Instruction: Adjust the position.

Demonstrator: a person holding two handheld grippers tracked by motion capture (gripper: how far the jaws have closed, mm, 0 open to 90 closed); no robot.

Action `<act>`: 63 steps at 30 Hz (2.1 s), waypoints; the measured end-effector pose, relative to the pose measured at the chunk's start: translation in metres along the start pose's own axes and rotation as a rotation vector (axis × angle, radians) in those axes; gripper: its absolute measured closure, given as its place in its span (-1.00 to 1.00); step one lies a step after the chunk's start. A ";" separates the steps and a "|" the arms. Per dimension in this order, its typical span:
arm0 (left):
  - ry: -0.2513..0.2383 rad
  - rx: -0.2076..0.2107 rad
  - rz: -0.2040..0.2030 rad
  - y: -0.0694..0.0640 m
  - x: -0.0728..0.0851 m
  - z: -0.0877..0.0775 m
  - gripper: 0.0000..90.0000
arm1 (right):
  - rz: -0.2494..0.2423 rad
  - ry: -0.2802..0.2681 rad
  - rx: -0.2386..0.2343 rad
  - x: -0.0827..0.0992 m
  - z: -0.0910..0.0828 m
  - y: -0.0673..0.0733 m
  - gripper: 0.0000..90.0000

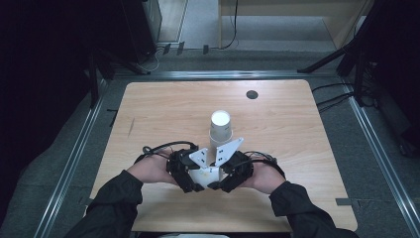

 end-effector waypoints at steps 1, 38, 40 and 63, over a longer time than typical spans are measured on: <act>-0.006 0.001 -0.003 0.001 0.000 -0.001 -0.64 | 0.001 -0.011 0.011 -0.001 -0.005 -0.001 -0.23; -0.444 0.030 -0.269 -0.001 0.018 -0.036 -0.80 | 0.032 -0.196 -0.091 -0.020 -0.031 -0.009 -0.23; -0.473 0.047 -0.264 -0.001 0.017 -0.037 -0.74 | 0.033 -0.195 -0.098 -0.020 -0.031 -0.009 -0.23; -0.531 0.044 -0.184 -0.009 0.009 -0.044 -0.43 | 0.060 -0.215 -0.175 -0.024 -0.028 -0.002 -0.23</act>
Point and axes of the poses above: each handheld gripper's, and its own axes: z roughly forward along the jaws, x roughly out of its underside, y roughly to its left, the point moved 8 cm from there along z, roughly forward along the jaws, and after that the axes turned 1 degree about -z, right-handed, at the moved point
